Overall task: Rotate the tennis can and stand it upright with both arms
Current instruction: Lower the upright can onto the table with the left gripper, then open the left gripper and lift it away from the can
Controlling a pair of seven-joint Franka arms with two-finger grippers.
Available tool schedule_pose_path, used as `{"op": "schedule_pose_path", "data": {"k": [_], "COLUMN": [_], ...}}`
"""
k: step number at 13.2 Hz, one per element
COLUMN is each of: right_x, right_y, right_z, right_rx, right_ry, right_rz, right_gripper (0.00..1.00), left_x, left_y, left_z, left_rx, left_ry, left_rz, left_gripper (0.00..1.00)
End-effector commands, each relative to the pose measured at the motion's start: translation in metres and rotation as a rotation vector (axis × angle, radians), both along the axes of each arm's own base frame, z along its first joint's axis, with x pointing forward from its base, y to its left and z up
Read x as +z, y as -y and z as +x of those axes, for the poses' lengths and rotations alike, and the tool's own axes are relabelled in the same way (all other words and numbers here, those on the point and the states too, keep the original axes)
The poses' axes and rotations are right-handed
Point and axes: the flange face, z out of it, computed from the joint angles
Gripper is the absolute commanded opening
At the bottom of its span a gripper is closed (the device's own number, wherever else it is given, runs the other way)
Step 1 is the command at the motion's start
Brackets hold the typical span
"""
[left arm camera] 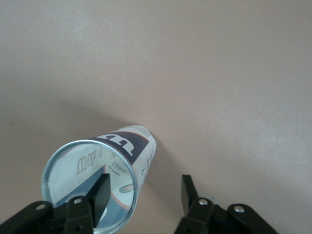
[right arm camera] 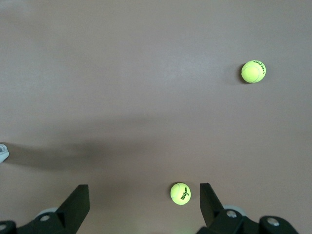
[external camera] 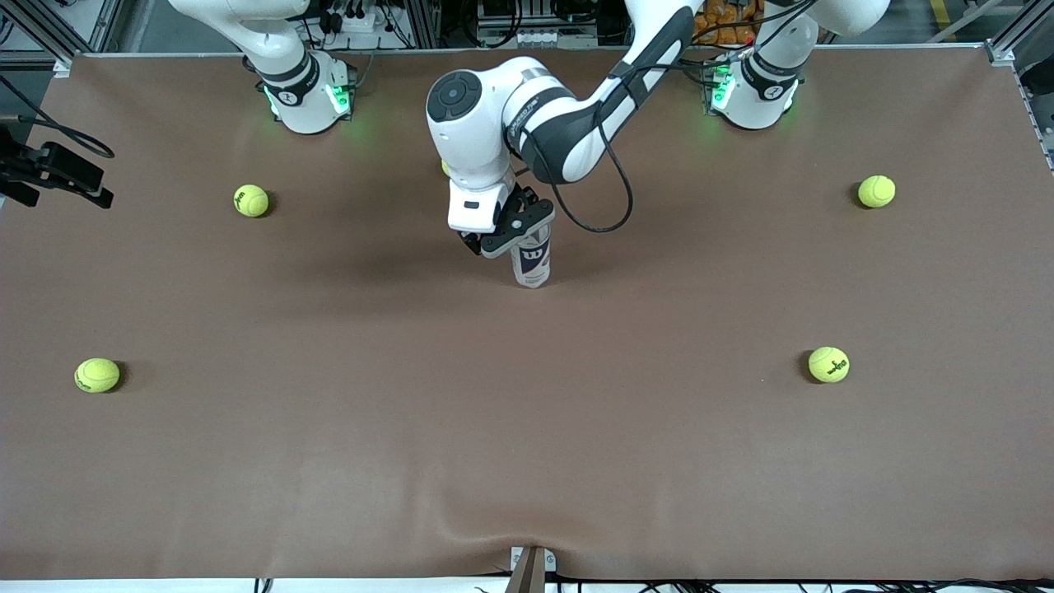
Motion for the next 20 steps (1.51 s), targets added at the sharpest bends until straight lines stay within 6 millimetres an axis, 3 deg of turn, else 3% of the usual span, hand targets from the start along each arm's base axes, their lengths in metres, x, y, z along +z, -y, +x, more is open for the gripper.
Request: {"op": "schedule_pose_path", "data": {"k": [1,4,8,10,14,16,20], "right_x": [0.006,0.008,0.007,0.007,0.007,0.004,0.005], "right_y": [0.002,0.005,0.005,0.004,0.004,-0.003,-0.005], "right_z": [-0.007,-0.009,-0.009,-0.009,-0.007,-0.004,-0.007], "right_rx": [-0.004,-0.001,0.015,0.016,0.014,0.020,0.024], "right_ry": [0.005,0.007,0.001,0.004,0.012,0.012,0.014], "right_rz": [-0.003,-0.003,-0.002,-0.002,-0.004,-0.015,-0.020], "right_gripper": [1.00,1.00,1.00,1.00,1.00,1.00,1.00], "left_x": [0.034,0.064,0.098,0.127,0.167,0.173,0.198], "left_y": [-0.011,-0.035,-0.080,-0.109,-0.192,-0.220,-0.302], "left_z": [0.002,0.018,0.047,0.065,0.114,0.131,0.168], "left_rx": [-0.012,-0.026,-0.076,-0.092,-0.180,-0.203,-0.339], "left_ry": [-0.003,-0.036,-0.068,-0.053,-0.056,-0.054,-0.037], "left_rz": [0.001,-0.019,-0.010,-0.029,-0.042,-0.044,-0.046], "left_gripper": [0.82,0.91,0.92,0.91,0.91,0.91,0.90]}}
